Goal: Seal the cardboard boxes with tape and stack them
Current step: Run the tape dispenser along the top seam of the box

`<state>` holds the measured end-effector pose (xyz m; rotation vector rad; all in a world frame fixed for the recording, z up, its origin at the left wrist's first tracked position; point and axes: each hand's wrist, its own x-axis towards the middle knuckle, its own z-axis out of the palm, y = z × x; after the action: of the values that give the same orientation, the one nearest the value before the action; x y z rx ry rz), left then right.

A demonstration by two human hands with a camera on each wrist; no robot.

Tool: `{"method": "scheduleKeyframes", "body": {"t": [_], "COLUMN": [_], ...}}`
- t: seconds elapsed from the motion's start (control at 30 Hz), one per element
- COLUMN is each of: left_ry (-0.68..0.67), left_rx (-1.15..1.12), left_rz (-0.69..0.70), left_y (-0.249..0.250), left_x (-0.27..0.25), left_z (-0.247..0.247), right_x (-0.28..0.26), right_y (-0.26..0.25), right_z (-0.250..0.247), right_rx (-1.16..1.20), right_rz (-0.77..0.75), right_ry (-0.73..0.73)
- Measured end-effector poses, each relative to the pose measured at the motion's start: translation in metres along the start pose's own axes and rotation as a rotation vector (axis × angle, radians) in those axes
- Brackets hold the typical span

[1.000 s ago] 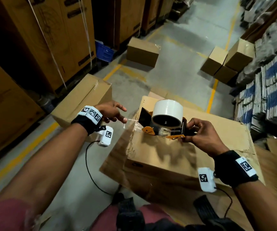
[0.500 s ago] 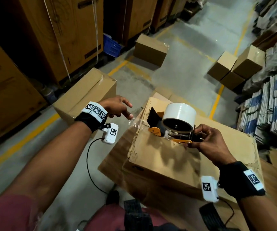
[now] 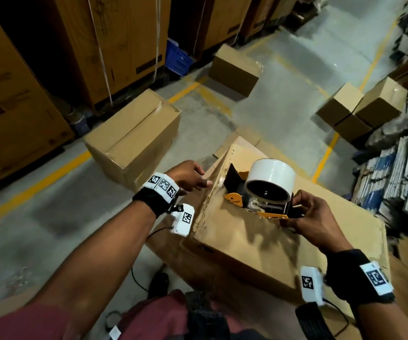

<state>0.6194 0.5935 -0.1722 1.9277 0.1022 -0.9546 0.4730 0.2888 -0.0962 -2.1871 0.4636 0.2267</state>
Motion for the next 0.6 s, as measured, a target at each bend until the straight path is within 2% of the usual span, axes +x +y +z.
{"method": "scheduleKeyframes", "body": {"t": [0.1, 0.17, 0.2, 0.27, 0.33, 0.4, 0.5, 0.57, 0.6], "left_ry": [0.16, 0.251, 0.247, 0.113, -0.007, -0.037, -0.116, -0.086, -0.006], "left_rx": [0.002, -0.144, -0.271, -0.446, -0.316, -0.166, -0.295, -0.291, -0.255], "left_rz": [0.072, 0.218, 0.271, 0.317, 0.336, 0.283, 0.169, 0.236, 0.312], "left_y": [-0.017, -0.025, -0.024, -0.019, -0.013, -0.012, -0.015, -0.015, -0.014], "left_x": [-0.007, -0.012, -0.018, -0.031, -0.041, -0.047, -0.05, -0.053, -0.056], "left_z": [0.008, 0.016, 0.021, 0.038, 0.053, 0.063, 0.06, 0.057, 0.054], "right_x": [0.002, 0.002, 0.002, 0.003, 0.004, 0.002, 0.002, 0.003, 0.003], "right_y": [0.002, 0.005, 0.006, 0.009, 0.01, 0.007, 0.007, 0.008, 0.008], "right_z": [0.001, 0.001, 0.001, 0.002, 0.003, 0.003, 0.005, 0.004, 0.002], "right_rx": [0.016, 0.017, 0.017, 0.018, 0.029, 0.03, 0.02, -0.01, -0.05], "right_rz": [-0.007, -0.012, -0.014, -0.017, -0.027, -0.035, -0.052, -0.068, -0.075], "right_ry": [-0.001, 0.001, -0.002, -0.008, -0.006, 0.0, 0.011, 0.032, 0.032]}}
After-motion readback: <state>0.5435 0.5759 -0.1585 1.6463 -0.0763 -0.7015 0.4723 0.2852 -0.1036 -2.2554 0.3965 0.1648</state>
